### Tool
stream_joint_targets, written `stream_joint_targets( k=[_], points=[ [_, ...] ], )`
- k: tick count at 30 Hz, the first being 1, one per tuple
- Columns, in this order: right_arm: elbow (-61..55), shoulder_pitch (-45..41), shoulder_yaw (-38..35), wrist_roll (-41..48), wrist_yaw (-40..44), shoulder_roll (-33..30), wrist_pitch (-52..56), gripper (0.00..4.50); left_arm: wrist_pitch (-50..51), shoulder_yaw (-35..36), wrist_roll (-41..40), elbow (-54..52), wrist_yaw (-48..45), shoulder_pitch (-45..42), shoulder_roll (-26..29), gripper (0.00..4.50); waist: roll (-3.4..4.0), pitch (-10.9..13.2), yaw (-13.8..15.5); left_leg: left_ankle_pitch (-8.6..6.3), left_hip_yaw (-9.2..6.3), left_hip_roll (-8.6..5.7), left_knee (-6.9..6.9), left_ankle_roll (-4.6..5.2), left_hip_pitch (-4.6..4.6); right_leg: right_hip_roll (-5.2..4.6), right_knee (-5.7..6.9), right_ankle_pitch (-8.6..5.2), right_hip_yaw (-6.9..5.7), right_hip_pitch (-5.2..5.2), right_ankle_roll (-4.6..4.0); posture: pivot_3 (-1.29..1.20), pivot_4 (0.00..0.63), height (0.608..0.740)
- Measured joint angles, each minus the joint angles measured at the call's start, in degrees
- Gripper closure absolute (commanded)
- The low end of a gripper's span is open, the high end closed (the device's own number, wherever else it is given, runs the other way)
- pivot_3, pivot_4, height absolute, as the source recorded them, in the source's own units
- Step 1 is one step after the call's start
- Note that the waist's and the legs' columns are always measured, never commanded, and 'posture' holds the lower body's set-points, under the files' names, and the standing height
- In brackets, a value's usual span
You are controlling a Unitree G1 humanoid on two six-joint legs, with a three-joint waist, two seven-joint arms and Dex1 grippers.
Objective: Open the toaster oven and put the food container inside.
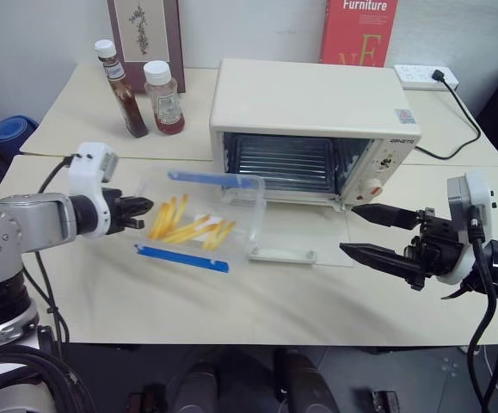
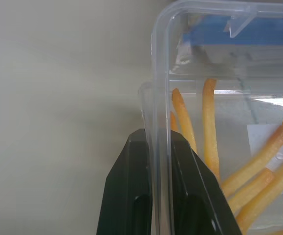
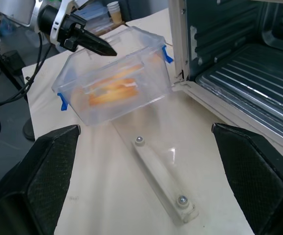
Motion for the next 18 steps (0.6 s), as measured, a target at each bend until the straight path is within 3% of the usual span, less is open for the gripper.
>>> stream_joint_targets(
  k=[5,10,18],
  points=[
    [-2.5,5.3,-2.5,0.9,-0.8,0.0,0.1,0.0,0.0,-3.5,0.2,1.3,6.7,-4.6,-10.6,4.41,-0.02,0.0,0.6,0.03,-0.03,-0.08,0.08,0.01,-0.08,-0.03,-0.06,0.09,0.03,0.03,0.16,0.0,0.15,0.74],
    [-5.3,10.9,-6.8,2.1,-2.3,0.0,0.1,0.0,0.1,-5.9,0.1,2.5,10.1,-6.7,-14.4,4.41,-0.01,0.0,0.3,0.06,0.0,-0.07,0.04,0.0,-0.02,-0.02,-0.02,0.09,0.04,0.02,0.16,0.0,0.15,0.74],
    [-7.1,14.5,-7.1,2.2,-4.6,0.2,-1.6,0.0,0.0,-4.8,1.2,4.5,12.6,-10.1,-17.9,2.08,-0.01,0.0,0.1,0.17,0.0,-0.1,0.05,-0.03,-0.01,-0.02,-0.03,0.15,0.07,0.06,0.25,0.0,0.15,0.74]
  ],
)
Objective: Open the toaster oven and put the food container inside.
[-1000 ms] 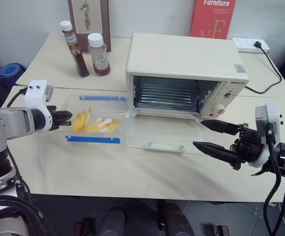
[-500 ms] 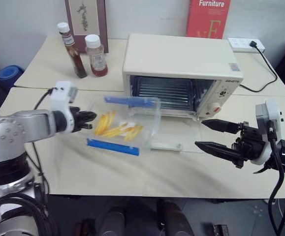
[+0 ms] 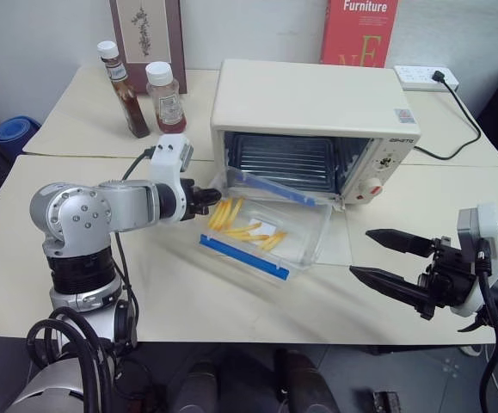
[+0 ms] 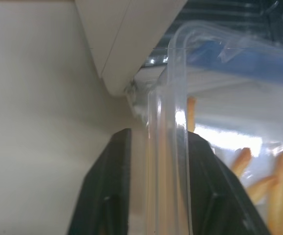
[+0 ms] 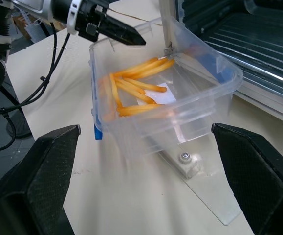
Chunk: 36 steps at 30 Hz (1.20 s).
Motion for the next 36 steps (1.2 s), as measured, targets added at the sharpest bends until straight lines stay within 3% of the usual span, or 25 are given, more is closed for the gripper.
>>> stream_joint_targets(
  k=[6,12,14,17,20,22,26,28,32,36],
  points=[
    [0.2,0.6,0.0,-0.3,-0.2,0.0,-1.4,0.0,0.0,5.1,-4.3,0.6,-2.4,0.5,0.6,0.48,0.0,0.0,-0.1,0.0,0.01,0.0,0.0,0.0,-0.01,0.0,-0.01,0.0,0.01,-0.01,0.0,0.0,0.15,0.74],
    [0.4,0.3,0.1,0.1,-0.4,0.0,-1.6,0.0,-0.5,10.9,-16.9,-4.0,-13.7,4.6,6.9,0.48,0.0,0.0,-0.2,0.0,0.02,0.01,0.0,-0.01,0.0,0.0,-0.02,-0.01,0.02,-0.02,-0.02,0.0,0.15,0.74],
    [0.5,0.0,0.1,1.6,-0.6,-0.1,-1.5,0.39,-1.9,12.6,-19.1,-4.8,-18.9,6.5,10.0,0.43,0.01,0.0,-0.2,0.0,0.04,0.02,-0.01,-0.02,0.03,0.0,0.0,-0.03,0.02,-0.01,-0.05,0.0,0.15,0.74],
    [0.1,-1.7,0.7,5.6,-1.7,-0.2,-0.5,1.31,-6.8,12.8,-19.9,-4.9,-32.1,12.5,18.1,1.05,0.03,0.0,-0.4,0.0,0.09,0.04,-0.05,-0.02,0.09,0.01,0.02,-0.09,0.03,-0.02,-0.17,0.0,0.15,0.74],
    [-1.2,-2.7,2.8,8.8,-2.9,-0.4,0.0,2.3,-13.9,8.8,-16.6,-4.9,-47.0,18.3,26.9,1.98,0.04,0.0,-0.3,0.0,0.09,0.05,-0.07,-0.01,0.08,0.01,-0.03,-0.3,0.01,-0.02,-0.55,0.0,0.15,0.74],
    [-2.5,-3.9,5.5,10.0,-4.1,-0.4,0.2,2.97,-21.3,4.1,-12.0,-4.9,-57.7,21.0,32.1,2.6,0.04,0.0,0.0,-0.01,0.09,0.04,-0.06,0.02,0.05,0.0,-0.12,-0.54,0.02,0.01,-0.99,0.0,0.15,0.74],
    [-4.5,-4.4,10.7,10.7,-5.3,-0.4,0.7,4.34,-34.1,-5.5,-1.7,-2.4,-72.5,22.7,38.7,3.85,0.06,0.0,0.0,-0.07,0.13,0.03,-0.08,0.16,0.01,-0.02,-0.23,-0.56,0.06,0.02,-1.02,0.0,0.15,0.74],
    [-5.3,-4.7,14.1,9.6,-5.6,-0.4,0.8,4.5,-41.1,-10.7,4.3,-1.3,-78.1,22.8,41.1,4.47,0.06,0.0,-0.1,-0.1,0.15,0.05,-0.11,0.2,0.0,-0.02,-0.27,-0.53,0.06,0.01,-0.97,0.0,0.15,0.74],
    [-5.8,-7.4,22.2,2.7,-6.8,-0.4,0.9,4.5,-53.7,-21.0,16.9,2.2,-84.9,21.6,42.9,4.47,0.07,0.0,-0.4,-0.14,0.26,0.07,-0.11,0.26,0.0,-0.02,-0.25,-0.45,0.08,-0.05,-0.81,0.0,0.15,0.74],
    [-3.3,-10.2,28.0,-3.0,-6.7,0.9,0.6,4.5,-62.3,-27.3,26.6,7.7,-86.4,17.1,39.3,4.47,0.06,0.0,-0.2,-0.15,0.24,0.08,-0.09,0.3,-0.05,0.01,-0.25,-0.18,0.06,-0.05,-0.32,0.0,0.15,0.74]
  ],
)
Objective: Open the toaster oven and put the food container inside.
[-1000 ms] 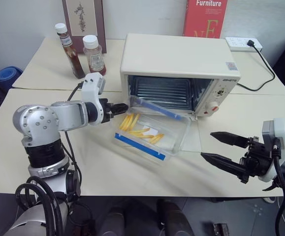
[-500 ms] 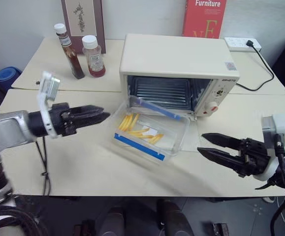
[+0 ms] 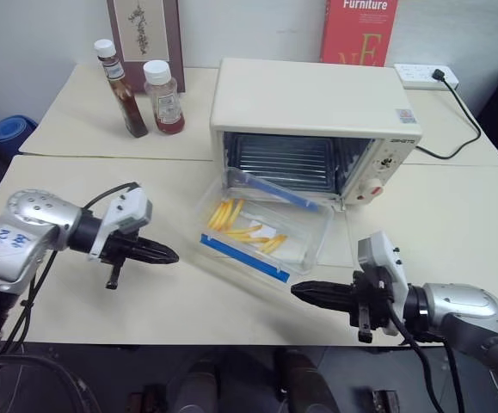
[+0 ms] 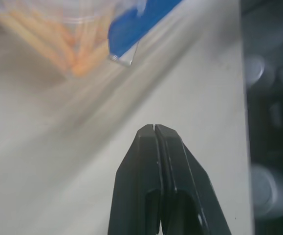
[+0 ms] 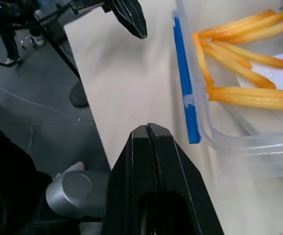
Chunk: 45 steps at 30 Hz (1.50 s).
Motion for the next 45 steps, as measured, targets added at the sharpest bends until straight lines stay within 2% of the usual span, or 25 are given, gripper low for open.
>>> stream_joint_targets(
  k=[6,14,19,26,30,40,45],
  points=[
    [5.0,-2.7,4.0,-6.6,0.1,4.4,-2.4,4.5,-1.5,-2.0,3.0,3.7,-1.1,-6.2,-7.8,4.47,0.0,0.0,0.0,-0.05,-0.01,-0.01,0.09,0.12,-0.07,0.0,0.02,0.05,0.0,0.0,0.11,0.0,0.15,0.74],
    [7.6,-6.5,2.6,-10.6,-1.9,5.8,-2.6,4.5,1.0,-0.7,2.2,3.5,2.2,-7.6,-15.8,4.47,0.01,0.0,-0.1,-0.01,-0.06,0.05,0.1,0.21,-0.01,0.05,0.24,0.04,-0.02,-0.07,0.14,0.0,0.15,0.74],
    [12.2,-13.3,0.4,-13.4,-5.9,8.4,-2.6,4.5,2.0,1.4,3.2,3.5,12.6,-7.5,-24.0,4.47,0.01,0.0,-0.1,0.03,-0.06,0.02,0.16,0.25,0.02,0.04,0.31,0.09,0.0,-0.04,0.21,0.0,0.15,0.74],
    [18.7,-19.4,2.7,-19.8,-8.9,13.7,-3.5,4.5,4.8,4.1,4.5,3.5,25.3,-7.3,-30.9,4.47,0.03,0.0,0.0,0.09,-0.07,0.01,0.16,0.16,0.02,0.02,0.42,0.09,0.01,-0.1,0.21,0.0,0.15,0.74],
    [20.3,-21.1,3.4,-21.3,-8.5,15.2,-3.6,4.5,5.7,4.1,4.6,3.0,27.8,-6.9,-32.6,4.47,0.03,0.0,0.0,0.11,-0.08,-0.01,0.13,0.14,0.01,0.01,0.39,0.1,0.01,-0.1,0.23,0.0,0.15,0.74],
    [21.7,-20.7,4.0,-22.1,-1.0,14.3,-3.6,4.5,7.7,3.4,4.9,0.9,30.8,-6.4,-34.4,4.47,0.04,0.0,-0.1,0.11,-0.07,-0.01,0.11,0.13,0.04,0.01,0.36,0.1,0.01,-0.09,0.24,0.0,0.15,0.74],
    [27.7,-22.2,6.4,-28.4,-2.3,15.8,-6.1,4.5,7.4,3.1,6.2,1.7,32.4,-6.6,-35.1,4.47,0.04,0.0,-0.2,0.15,-0.05,-0.02,0.12,0.08,0.04,0.02,0.4,0.11,0.02,-0.1,0.24,0.0,0.15,0.74]
  ],
)
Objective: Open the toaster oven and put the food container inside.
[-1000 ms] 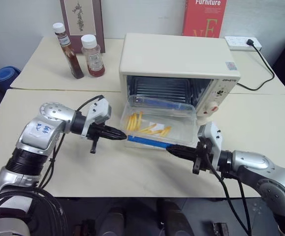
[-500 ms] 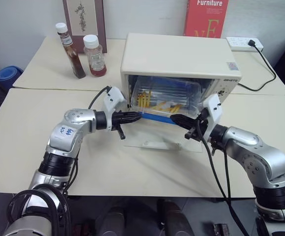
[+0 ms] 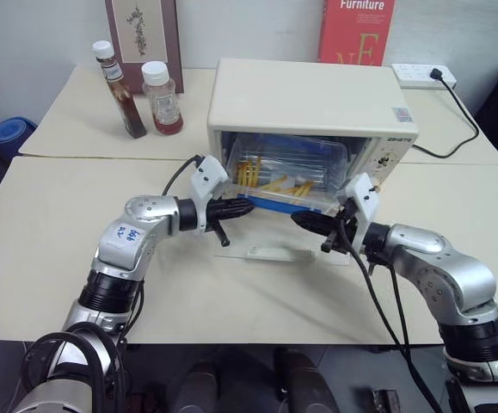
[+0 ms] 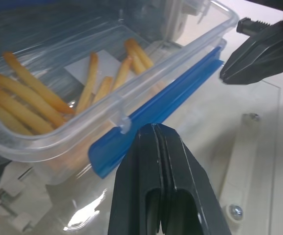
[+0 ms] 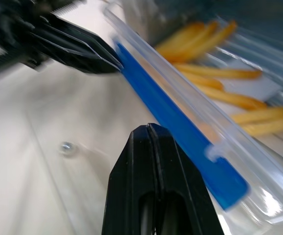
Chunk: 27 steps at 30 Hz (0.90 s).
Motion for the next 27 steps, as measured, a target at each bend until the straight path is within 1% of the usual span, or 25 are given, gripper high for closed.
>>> stream_joint_targets(
  k=[3,9,11,14,17,19,21,22,23,25,27],
  points=[
    [5.2,-3.3,0.0,-4.1,-3.6,3.2,-2.4,4.5,-0.9,0.3,1.1,2.5,2.0,-1.0,-1.1,4.47,0.0,0.0,0.0,0.03,0.0,0.0,0.0,-0.04,0.0,0.0,0.04,0.0,0.0,-0.03,0.0,0.0,0.15,0.74],
    [11.6,-9.2,-1.3,-8.9,-11.1,10.1,-6.5,4.5,-2.6,2.3,2.1,4.5,7.6,-2.9,-6.0,4.47,0.01,0.0,0.0,0.05,0.0,0.0,-0.04,-0.1,-0.09,-0.02,0.18,0.01,0.0,-0.14,0.01,0.0,0.15,0.74],
    [12.5,-9.7,-2.5,-9.2,-12.2,11.0,-7.0,4.5,-3.5,3.4,2.4,6.2,10.0,-4.1,-7.3,4.47,0.01,0.0,0.1,0.06,0.01,-0.02,-0.03,-0.1,-0.1,-0.04,0.27,0.01,0.01,-0.15,0.02,0.0,0.15,0.74],
    [12.4,-9.8,-2.9,-9.1,-12.2,11.0,-7.0,4.5,-3.8,4.9,2.9,7.8,12.2,-4.7,-7.4,4.47,0.01,0.0,0.0,0.05,0.01,-0.03,-0.03,-0.1,-0.11,-0.04,0.26,0.02,0.01,-0.14,0.03,0.0,0.15,0.74],
    [7.2,-6.2,-4.5,-6.3,-9.6,9.2,-4.2,4.5,-3.3,5.1,2.6,7.6,11.3,-4.5,-6.6,4.47,0.01,0.0,0.0,0.05,-0.01,-0.03,-0.12,-0.09,-0.13,-0.04,0.25,0.02,-0.01,-0.19,0.04,0.0,0.15,0.74],
    [1.4,-1.8,-6.0,-2.4,-6.8,6.2,-0.6,4.5,-1.7,5.5,1.3,4.7,8.8,-2.6,-3.6,4.47,0.01,0.0,0.0,0.03,0.0,-0.02,-0.14,-0.09,-0.18,-0.04,0.23,0.02,-0.01,-0.25,0.04,0.0,0.15,0.74],
    [-4.5,3.0,-9.2,2.5,-4.6,2.9,3.5,4.5,1.0,7.1,-1.7,0.8,5.4,-0.4,-0.1,4.1,0.02,0.0,-0.1,0.01,0.11,0.0,-0.15,-0.07,-0.26,-0.05,0.24,0.02,0.04,-0.38,0.04,0.0,0.15,0.74],
    [-7.9,5.8,-11.1,5.3,-3.4,0.8,5.7,4.5,2.5,8.5,-3.9,-1.7,2.9,1.0,2.5,4.01,0.02,0.0,-0.2,0.0,0.13,0.02,-0.15,-0.05,-0.29,-0.05,0.24,0.02,0.05,-0.42,0.04,0.0,0.15,0.74],
    [-10.7,8.3,-12.8,7.6,-2.4,-1.0,7.4,4.5,3.9,9.8,-6.1,-3.5,0.6,2.1,4.9,3.71,0.03,0.0,-0.2,0.0,0.13,0.02,-0.14,-0.05,-0.3,-0.04,0.27,0.02,0.04,-0.45,0.03,0.0,0.15,0.74],
    [-16.7,15.0,-16.4,12.7,0.2,-5.5,10.8,4.5,6.3,13.4,-11.0,-8.3,-5.5,4.6,12.1,3.08,0.03,0.0,-0.2,-0.01,0.13,0.07,-0.15,-0.03,-0.27,0.01,0.25,-0.02,0.03,-0.44,-0.03,0.0,0.15,0.74],
    [-19.7,19.5,-18.8,15.3,1.3,-7.3,12.7,4.5,7.4,16.5,-14.2,-10.7,-10.2,5.8,17.2,2.47,0.03,0.0,-0.2,-0.01,0.16,0.06,-0.13,-0.02,-0.08,0.01,0.1,-0.05,0.03,-0.27,-0.08,0.0,0.15,0.74]
  ],
)
